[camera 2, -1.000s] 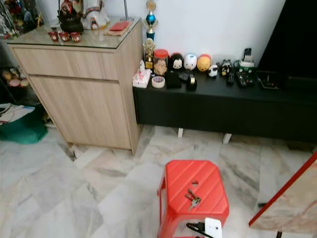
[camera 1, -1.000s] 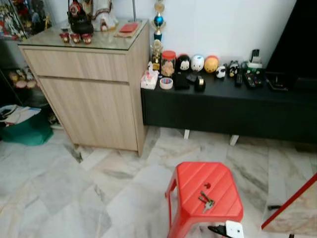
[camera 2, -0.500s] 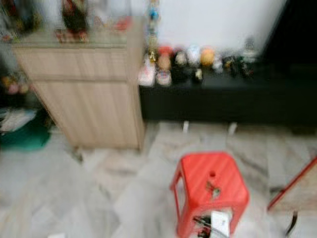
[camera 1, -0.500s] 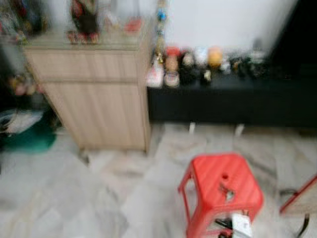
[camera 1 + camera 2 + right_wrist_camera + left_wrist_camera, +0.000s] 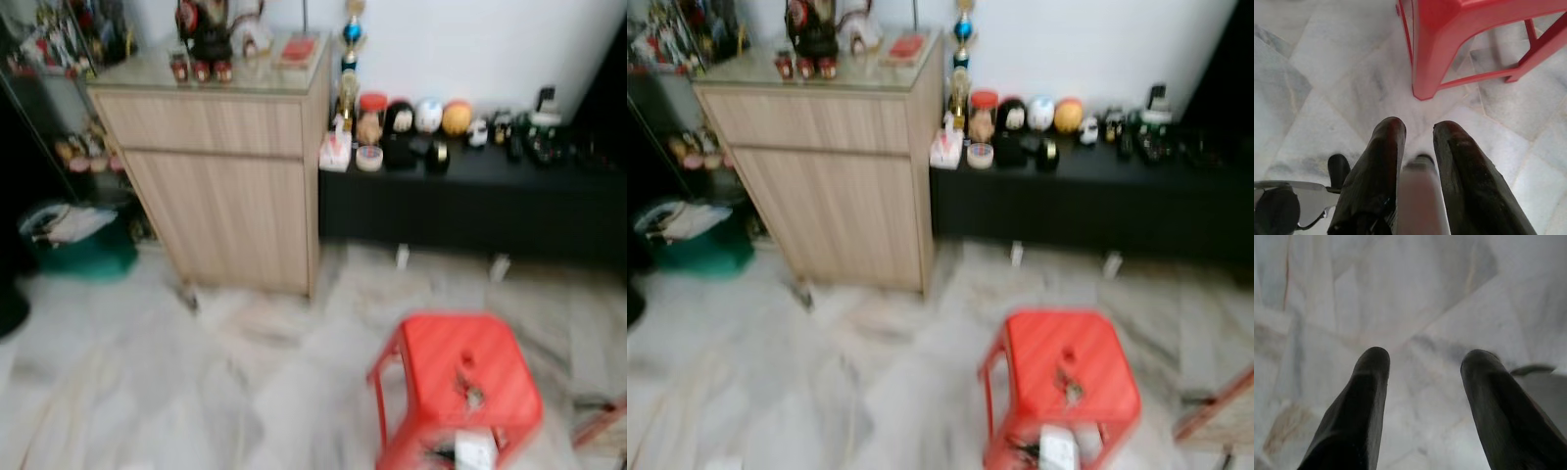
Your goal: Hang keys on a hook
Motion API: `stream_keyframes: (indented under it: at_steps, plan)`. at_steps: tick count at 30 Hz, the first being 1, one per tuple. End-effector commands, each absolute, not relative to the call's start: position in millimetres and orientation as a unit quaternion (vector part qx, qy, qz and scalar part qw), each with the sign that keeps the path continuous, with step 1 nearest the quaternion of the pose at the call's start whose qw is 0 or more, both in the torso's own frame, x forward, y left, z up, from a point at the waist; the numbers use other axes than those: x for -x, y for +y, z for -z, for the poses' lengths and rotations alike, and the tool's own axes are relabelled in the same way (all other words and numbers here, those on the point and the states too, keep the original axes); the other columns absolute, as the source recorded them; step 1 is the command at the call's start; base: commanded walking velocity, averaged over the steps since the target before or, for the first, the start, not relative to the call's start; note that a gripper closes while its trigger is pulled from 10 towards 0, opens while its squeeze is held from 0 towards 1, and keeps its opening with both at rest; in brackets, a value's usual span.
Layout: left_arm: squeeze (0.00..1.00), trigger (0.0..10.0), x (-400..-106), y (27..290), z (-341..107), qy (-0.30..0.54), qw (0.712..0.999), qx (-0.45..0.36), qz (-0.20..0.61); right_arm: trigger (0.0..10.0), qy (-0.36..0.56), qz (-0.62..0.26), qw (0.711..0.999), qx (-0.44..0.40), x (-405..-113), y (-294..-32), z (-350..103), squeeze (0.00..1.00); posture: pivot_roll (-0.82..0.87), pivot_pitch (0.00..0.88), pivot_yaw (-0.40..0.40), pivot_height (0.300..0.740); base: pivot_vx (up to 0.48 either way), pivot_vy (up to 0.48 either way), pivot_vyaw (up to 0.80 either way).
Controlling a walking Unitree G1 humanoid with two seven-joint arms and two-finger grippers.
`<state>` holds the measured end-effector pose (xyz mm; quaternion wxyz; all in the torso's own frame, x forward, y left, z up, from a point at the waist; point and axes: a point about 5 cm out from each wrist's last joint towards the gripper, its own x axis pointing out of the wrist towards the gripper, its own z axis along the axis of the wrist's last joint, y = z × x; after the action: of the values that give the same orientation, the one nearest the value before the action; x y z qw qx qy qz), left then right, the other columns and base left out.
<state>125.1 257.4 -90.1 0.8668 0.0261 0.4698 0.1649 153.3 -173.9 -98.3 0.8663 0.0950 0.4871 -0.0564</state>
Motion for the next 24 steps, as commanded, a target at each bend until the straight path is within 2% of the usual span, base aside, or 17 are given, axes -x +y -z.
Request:
stream_keyframes:
  at_steps: [1, 8, 13, 17, 24]
  plan:
    - [0.0, 10.0, -127.6, 252.5, 90.7, 0.466, 0.87, -0.02, -0.161, 10.0, 0.486, 0.078, 0.866, -0.087, -149.5, -187.4, 98.3, 0.0, 0.03, 0.0, 0.007, 0.74, 0.304, 0.0, 0.0]
    - [0.0, 10.0, -127.3, 252.7, 90.7, 0.466, 0.87, -0.019, -0.161, 10.0, 0.48, 0.113, 0.865, -0.091, -148.5, -189.8, 98.3, 0.0, 0.03, 0.0, 0.007, 0.74, 0.302, 0.0, 0.0]
    - [0.0, 10.0, -127.3, 252.5, 90.8, 0.466, 0.87, -0.019, -0.161, 10.0, 0.476, 0.118, 0.866, -0.095, -148.7, -189.8, 98.1, 0.0, 0.03, 0.0, 0.008, 0.74, 0.302, 0.0, -0.75]
    - [0.0, 10.0, -127.7, 252.4, 90.6, 0.465, 0.87, -0.019, -0.162, 10.0, 0.471, 0.119, 0.869, -0.092, -149.2, -190.5, 97.6, 0.0, 0.03, 0.0, 0.005, 0.74, 0.285, 0.0, 0.0]
    - [0.0, 10.0, -127.9, 253.6, 90.1, 0.464, 0.871, -0.021, -0.161, 10.0, 0.454, 0.146, 0.872, -0.108, -149.3, -191.5, 96.6, 0.0, 0.03, 0.0, 0.005, 0.74, 0.0, 0.0, 0.0]
